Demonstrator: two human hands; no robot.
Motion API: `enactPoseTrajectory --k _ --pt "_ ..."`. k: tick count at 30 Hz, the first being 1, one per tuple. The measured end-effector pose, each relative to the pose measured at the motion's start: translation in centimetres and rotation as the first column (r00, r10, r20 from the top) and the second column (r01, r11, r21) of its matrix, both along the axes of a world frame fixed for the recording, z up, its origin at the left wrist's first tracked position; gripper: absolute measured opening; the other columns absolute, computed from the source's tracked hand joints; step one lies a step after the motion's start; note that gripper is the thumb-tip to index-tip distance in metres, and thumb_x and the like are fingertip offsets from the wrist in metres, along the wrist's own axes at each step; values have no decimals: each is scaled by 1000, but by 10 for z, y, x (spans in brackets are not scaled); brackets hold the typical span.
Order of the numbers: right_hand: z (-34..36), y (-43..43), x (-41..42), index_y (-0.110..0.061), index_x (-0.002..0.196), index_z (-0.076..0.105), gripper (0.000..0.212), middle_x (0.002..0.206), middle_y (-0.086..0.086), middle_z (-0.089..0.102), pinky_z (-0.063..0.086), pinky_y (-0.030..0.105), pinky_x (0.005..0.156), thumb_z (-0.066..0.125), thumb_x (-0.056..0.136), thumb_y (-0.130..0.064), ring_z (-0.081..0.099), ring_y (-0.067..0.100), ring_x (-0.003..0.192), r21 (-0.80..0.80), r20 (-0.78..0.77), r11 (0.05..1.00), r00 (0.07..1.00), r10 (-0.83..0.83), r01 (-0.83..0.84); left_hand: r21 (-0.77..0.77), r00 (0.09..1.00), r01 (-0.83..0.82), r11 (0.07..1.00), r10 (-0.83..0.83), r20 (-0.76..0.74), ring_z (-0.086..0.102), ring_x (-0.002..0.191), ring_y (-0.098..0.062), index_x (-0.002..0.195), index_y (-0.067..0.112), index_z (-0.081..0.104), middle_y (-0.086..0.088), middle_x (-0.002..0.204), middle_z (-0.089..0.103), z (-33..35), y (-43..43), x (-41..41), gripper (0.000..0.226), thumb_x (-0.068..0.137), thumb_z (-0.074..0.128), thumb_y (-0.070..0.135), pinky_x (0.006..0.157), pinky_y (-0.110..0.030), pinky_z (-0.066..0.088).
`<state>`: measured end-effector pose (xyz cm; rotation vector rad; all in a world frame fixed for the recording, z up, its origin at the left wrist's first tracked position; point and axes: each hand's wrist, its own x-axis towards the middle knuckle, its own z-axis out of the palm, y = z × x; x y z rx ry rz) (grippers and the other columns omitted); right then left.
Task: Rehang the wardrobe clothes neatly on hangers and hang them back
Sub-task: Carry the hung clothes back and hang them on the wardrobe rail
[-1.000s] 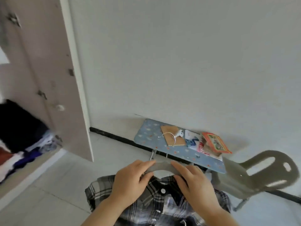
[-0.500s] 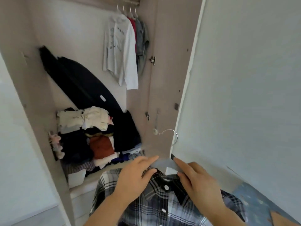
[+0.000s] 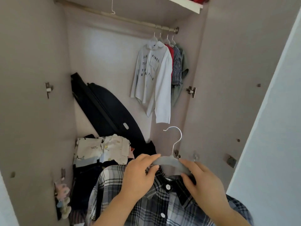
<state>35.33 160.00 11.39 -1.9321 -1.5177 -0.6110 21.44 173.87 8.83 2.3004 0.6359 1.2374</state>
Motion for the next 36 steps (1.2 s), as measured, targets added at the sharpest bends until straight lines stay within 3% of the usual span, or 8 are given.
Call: enactPoseTrajectory --k 2,5,9,11,14,19,31,36 --pt "10 39 13 -24 104 68 48 74 -10 62 20 4 40 85 61 -13 41 0 49 6 23 1000 999 26 -26 12 998 -62 998 62 9 48 81 13 115 30 64 33 90 48 8 34 9 34 83 67 21 76 1 35" --pt "26 100 35 -21 103 68 50 71 -9 61 14 2 40 86 58 -12 49 4 47 30 96 997 993 71 -74 61 990 -137 989 137 -8 42 87 11 120 28 60 27 98 47 21 87 25 34 87 61 26 82 2 30" --pt "47 173 67 -20 103 68 45 73 -6 62 35 16 32 84 62 -12 58 12 53 33 138 990 981 135 -141 136 970 -231 963 238 -37 39 105 6 128 28 52 20 113 48 38 155 42 37 91 55 28 94 -8 26" --pt "63 209 85 -24 109 65 38 80 -8 62 42 23 39 76 73 -17 60 13 62 7 122 989 982 146 -148 143 952 -301 943 306 -15 39 110 3 128 29 52 16 118 51 52 187 50 37 91 54 29 97 -13 28" --pt "88 266 114 -34 124 52 35 97 -9 58 45 27 56 54 89 -29 59 12 84 -3 115 985 978 173 -174 178 924 -370 912 381 -34 45 115 -5 128 28 52 11 123 55 79 235 58 37 91 54 30 100 -20 34" --pt "137 344 146 -33 122 53 35 97 -7 60 45 30 58 56 88 -26 60 18 86 47 171 971 959 224 -235 241 884 -442 864 466 -47 46 117 -9 128 24 53 8 125 56 126 303 65 37 91 54 25 96 -14 28" --pt "253 507 194 -28 121 55 32 95 0 57 37 27 56 51 90 -25 59 24 85 190 339 971 938 73 -144 395 881 -449 802 471 44 47 105 -2 134 34 42 12 124 54 241 456 97 45 90 51 42 84 -15 33" --pt "307 560 211 -27 117 57 31 98 1 58 46 31 63 50 87 -24 59 25 93 233 354 971 935 -38 -49 477 890 -430 766 448 84 48 107 -5 135 36 40 13 123 53 282 517 109 47 90 46 47 89 -21 37"
